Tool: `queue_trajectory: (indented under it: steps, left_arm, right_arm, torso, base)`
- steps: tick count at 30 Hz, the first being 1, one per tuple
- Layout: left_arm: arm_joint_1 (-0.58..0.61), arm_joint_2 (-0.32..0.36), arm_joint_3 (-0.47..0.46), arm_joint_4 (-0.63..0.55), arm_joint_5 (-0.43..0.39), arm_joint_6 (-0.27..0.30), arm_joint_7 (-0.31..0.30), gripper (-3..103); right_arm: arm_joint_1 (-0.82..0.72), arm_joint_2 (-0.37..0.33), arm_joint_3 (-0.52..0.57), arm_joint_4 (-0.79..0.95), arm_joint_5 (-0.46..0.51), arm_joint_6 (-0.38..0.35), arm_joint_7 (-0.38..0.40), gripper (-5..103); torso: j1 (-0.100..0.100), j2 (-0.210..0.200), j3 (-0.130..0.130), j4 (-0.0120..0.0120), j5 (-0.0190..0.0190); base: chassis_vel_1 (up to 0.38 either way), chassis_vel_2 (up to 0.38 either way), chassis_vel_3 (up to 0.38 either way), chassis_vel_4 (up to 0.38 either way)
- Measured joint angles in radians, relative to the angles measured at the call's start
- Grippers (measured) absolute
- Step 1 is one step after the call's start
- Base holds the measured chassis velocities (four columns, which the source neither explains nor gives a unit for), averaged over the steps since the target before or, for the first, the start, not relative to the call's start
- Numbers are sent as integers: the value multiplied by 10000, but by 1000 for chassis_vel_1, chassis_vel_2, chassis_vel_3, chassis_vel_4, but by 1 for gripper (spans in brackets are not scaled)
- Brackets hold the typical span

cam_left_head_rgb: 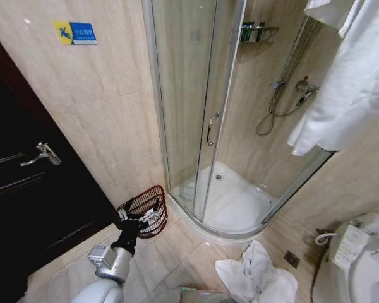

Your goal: Discard the used towel into the hamper.

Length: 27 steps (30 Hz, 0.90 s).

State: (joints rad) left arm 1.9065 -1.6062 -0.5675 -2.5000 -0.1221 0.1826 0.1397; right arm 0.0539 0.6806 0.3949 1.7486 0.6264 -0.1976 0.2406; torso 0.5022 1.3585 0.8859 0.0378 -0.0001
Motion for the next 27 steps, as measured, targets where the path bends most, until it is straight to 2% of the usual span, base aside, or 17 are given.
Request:
queue_trajectory:
  steps: [4,5,7,8,11,12,13,14,16,17,18,19,21,22,24,26,27]
  left_arm:
    - [0,0,0,-1,0,0,0,100]
    - [0,0,0,0,0,0,0,100]
    - [0,0,1,0,0,0,0,100]
    - [0,0,1,0,0,0,0,100]
    - [0,0,0,0,0,0,0,100]
    - [0,0,0,0,0,0,0,100]
    - [0,0,0,0,0,0,0,100]
    - [0,0,0,0,0,0,0,100]
    - [0,0,0,0,0,0,0,100]
    - [0,0,0,0,0,0,0,100]
    - [0,0,0,0,0,0,0,100]
    - [0,0,0,0,0,0,0,100]
    - [0,0,0,0,0,0,0,100]
    - [0,0,0,0,0,0,0,100]
    - [0,0,1,0,0,0,0,100]
    - [0,0,0,0,0,0,0,100]
    - [0,0,0,0,0,0,0,100]
  right_arm:
    - [209,198,-291,-144,501,-119,-90,99]
    - [285,246,-352,-248,670,-145,-128,93]
    - [369,281,-407,-352,848,-169,-179,93]
    - [480,302,-473,-464,1075,-205,-239,84]
    - [702,287,-589,-578,1559,-313,-513,84]
    - [818,265,-668,-624,1817,-363,-665,73]
    - [918,256,-755,-633,2051,-406,-750,73]
    - [964,255,-816,-620,2225,-428,-803,61]
    - [982,257,-868,-570,2370,-460,-859,61]
    - [984,270,-896,-507,2425,-479,-887,51]
    - [983,291,-908,-436,2457,-494,-903,51]
    - [983,311,-912,-374,2464,-506,-919,40]
    - [1000,329,-929,-323,2464,-521,-941,40]
    - [1038,331,-970,-302,2462,-526,-952,29]
    - [1083,320,-1021,-292,2462,-531,-974,24]
    - [1097,303,-1036,-283,2462,-540,-984,24]
    - [1083,277,-1032,-262,2464,-542,-988,19]
  torso:
    - [0,0,0,1,-2]
    - [0,0,0,1,-1]
    - [0,0,0,1,0]
    - [0,0,1,0,1]
    - [1,0,1,-1,1]
    - [0,0,1,-2,1]
    - [0,0,1,-2,1]
    - [0,0,0,-2,0]
    - [0,0,0,-2,0]
    - [0,0,1,-1,1]
    - [0,0,1,-1,1]
    - [0,0,1,-1,1]
    - [0,0,1,-1,1]
    - [0,0,1,-1,1]
    - [0,0,1,-1,1]
    - [0,0,0,-1,0]
    - [0,0,0,-1,0]
  base:
    - [0,0,0,0]
    - [0,0,0,0]
    - [0,0,0,0]
    - [0,0,0,0]
    - [0,0,0,0]
    - [0,0,0,0]
    - [0,0,0,0]
    - [0,0,0,0]
    - [0,0,0,0]
    - [0,0,0,0]
    - [0,0,0,0]
    - [0,0,0,0]
    - [0,0,0,0]
    - [0,0,0,0]
    - [0,0,0,0]
    - [0,0,0,0]
    - [0,0,0,0]
